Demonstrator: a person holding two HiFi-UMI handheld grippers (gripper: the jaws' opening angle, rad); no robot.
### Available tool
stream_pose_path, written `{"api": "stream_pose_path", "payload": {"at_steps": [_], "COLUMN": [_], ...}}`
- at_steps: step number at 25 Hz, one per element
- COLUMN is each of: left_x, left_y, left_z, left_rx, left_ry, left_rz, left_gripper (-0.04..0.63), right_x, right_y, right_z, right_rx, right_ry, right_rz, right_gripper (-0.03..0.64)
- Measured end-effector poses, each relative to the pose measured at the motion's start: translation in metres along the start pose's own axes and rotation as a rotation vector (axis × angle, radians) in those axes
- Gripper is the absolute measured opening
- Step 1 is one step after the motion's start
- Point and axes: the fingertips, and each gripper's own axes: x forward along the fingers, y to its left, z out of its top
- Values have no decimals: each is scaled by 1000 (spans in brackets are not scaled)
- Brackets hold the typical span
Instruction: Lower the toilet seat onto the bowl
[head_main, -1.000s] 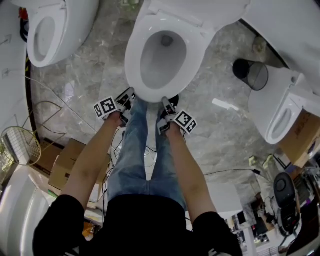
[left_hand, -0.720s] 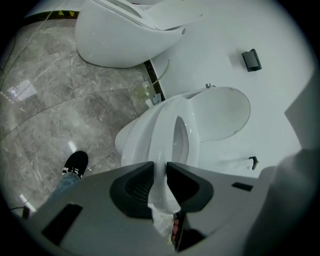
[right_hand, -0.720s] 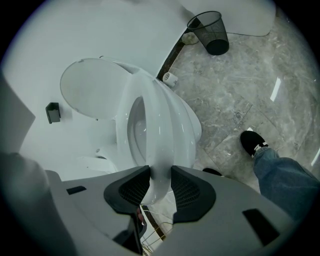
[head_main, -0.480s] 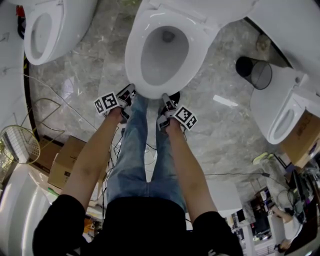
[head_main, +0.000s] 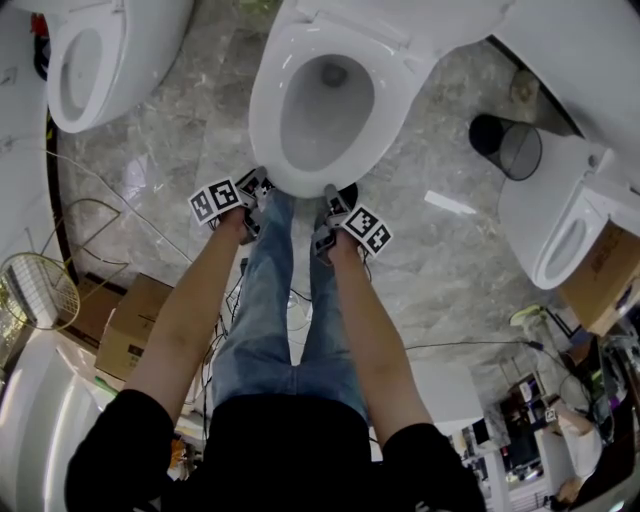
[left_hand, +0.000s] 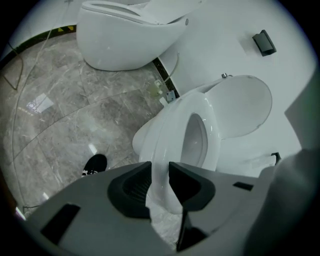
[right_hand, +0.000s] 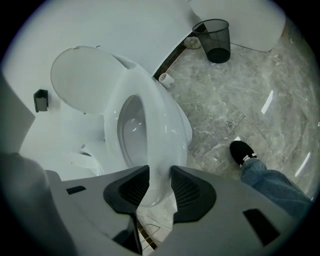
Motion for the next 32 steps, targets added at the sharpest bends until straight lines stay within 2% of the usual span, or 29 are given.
{"api": "stream_pose_path", "payload": {"at_steps": [3,7,10,13,17,20,23,25,28,30,32], "left_x": [-10,-27,-45,-74,-119,-158,-213,-250,-305,-341,-372], "left_y": [7,-1,-19,-53,-128,-196,-260,-309,-384,-418,-440], "left_z": [4,6,7,9,24,42,45,49,54,47,35], "left_rx": [-15,-2,51,136,267,309,357,467,731,865,949], "left_ry": [-23,-38,-35,-46,-79,-128,-211,-290,-427,-509,-571], "left_rz": [25,-2,-24,-53,-144,-236,-330,-375,-404,-393,-346], "left_gripper": [109,95,85,54,29,6,5,5,5,5,5], "right_x": [-4,-17,-34,-66,-124,-173,-235,-278,-343,-381,-418], "right_y": [6,28,48,79,153,216,260,291,343,366,381], "right_z": [6,13,20,29,52,71,75,83,94,91,85], "right_rx": [-35,-73,-90,-140,-345,-511,-710,-819,-912,-931,-920], "right_ry": [-1,-5,-23,-57,-112,-168,-240,-308,-448,-503,-533], "right_rz": [2,58,90,120,182,229,204,158,153,163,189], "right_gripper": [152,152,149,135,98,91,51,26,21,20,20]}}
